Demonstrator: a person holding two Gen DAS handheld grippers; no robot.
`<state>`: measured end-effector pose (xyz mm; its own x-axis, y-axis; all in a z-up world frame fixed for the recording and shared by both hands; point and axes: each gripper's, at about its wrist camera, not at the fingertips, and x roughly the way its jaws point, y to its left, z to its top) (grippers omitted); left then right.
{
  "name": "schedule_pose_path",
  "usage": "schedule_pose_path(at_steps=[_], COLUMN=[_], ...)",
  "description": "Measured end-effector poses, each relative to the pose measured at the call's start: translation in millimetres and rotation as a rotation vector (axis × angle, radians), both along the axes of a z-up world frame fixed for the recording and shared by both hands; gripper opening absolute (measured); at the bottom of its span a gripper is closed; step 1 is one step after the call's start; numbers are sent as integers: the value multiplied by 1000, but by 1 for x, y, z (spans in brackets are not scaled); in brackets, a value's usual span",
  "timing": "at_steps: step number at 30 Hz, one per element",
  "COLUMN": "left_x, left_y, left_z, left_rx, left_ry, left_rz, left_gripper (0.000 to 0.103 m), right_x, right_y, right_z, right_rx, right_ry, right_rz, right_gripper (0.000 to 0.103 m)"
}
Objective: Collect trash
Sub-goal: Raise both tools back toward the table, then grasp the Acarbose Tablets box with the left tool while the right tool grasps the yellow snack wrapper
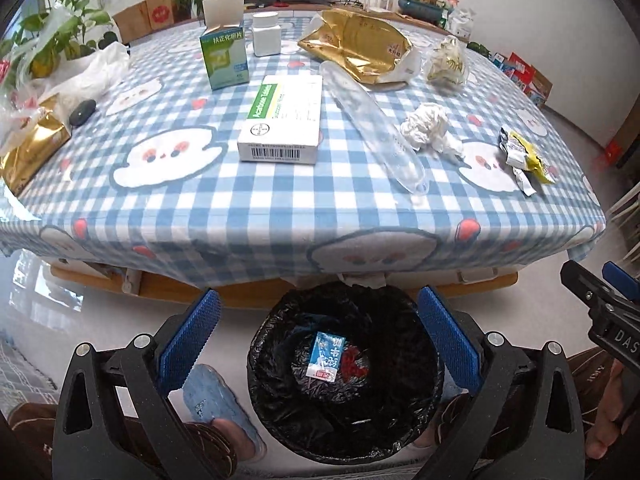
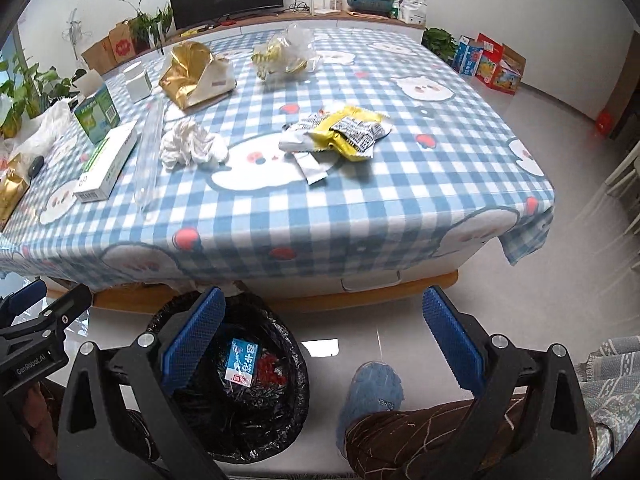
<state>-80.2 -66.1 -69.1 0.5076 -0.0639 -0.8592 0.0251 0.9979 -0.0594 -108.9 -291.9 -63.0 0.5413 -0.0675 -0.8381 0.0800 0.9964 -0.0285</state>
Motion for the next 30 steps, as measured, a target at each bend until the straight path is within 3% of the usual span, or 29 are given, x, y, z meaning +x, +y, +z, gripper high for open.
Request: schedule_pose_path(at_steps=[6, 16, 30], left_x=[23, 73, 146], left_y=[8, 25, 28], left_z=[17, 32, 14], left_rx=[6, 16, 30], left_ry=[-6, -25, 21], left_rz=[9, 33, 35], left_gripper=[97, 97, 97], right_x=[19, 63, 138], right_y=[-11, -14, -33], right_z=[20, 22, 8], right_rx=[4, 8, 35], right_ry=[-28, -32, -2], right_rz=[-21, -16, -45], right_gripper=[95, 95, 95])
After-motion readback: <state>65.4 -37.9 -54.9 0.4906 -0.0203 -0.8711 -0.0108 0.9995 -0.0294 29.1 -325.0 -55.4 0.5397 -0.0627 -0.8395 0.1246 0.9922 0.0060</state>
